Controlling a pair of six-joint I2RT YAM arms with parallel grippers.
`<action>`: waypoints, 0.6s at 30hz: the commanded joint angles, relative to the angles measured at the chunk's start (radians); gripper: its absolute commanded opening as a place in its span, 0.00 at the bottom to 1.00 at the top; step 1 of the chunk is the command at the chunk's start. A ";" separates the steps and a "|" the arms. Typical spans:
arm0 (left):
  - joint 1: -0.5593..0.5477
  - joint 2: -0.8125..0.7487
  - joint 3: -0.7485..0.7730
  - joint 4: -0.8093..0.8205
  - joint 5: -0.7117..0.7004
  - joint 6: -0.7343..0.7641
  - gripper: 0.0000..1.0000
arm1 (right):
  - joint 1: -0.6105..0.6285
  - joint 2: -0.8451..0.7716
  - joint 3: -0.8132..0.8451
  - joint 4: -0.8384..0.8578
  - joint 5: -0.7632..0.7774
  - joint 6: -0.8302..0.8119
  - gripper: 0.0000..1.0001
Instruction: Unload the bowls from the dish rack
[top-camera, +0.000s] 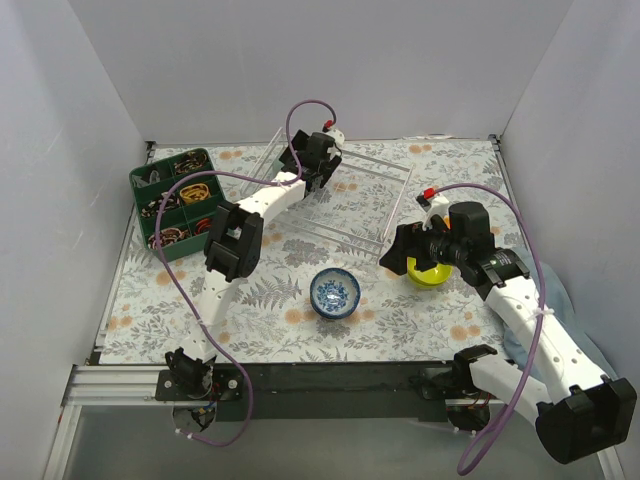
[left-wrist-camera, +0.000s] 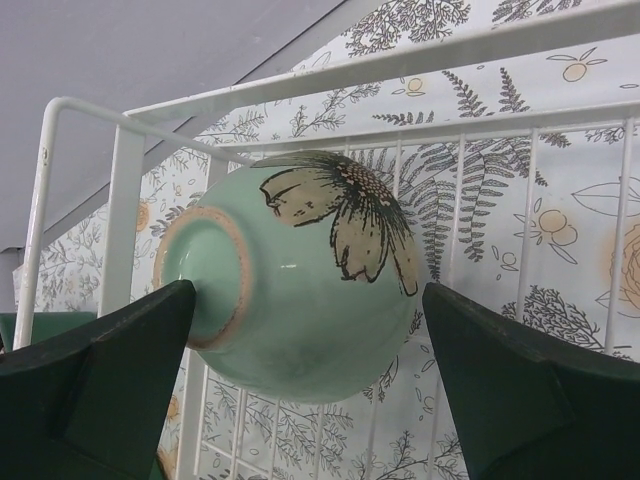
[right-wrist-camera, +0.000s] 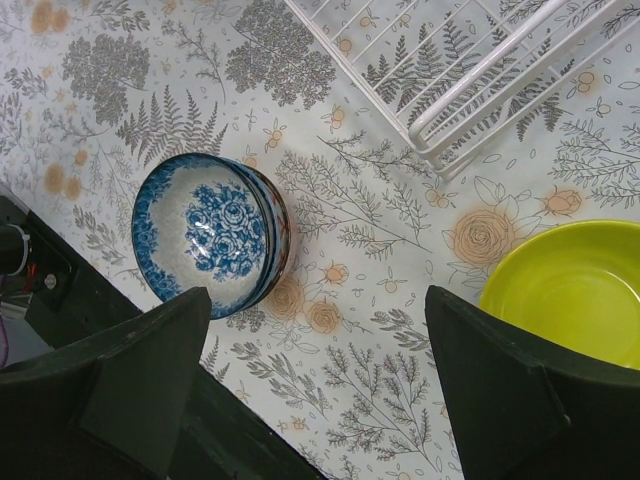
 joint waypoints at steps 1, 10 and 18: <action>0.010 0.049 0.014 -0.038 -0.013 -0.041 0.98 | 0.003 0.004 0.049 0.013 0.005 -0.015 0.96; 0.002 0.045 -0.035 -0.124 -0.068 -0.011 0.98 | 0.005 0.017 0.055 0.012 0.011 -0.017 0.96; -0.031 -0.075 -0.141 -0.205 -0.038 -0.049 0.87 | 0.005 0.024 0.057 0.016 0.017 -0.006 0.95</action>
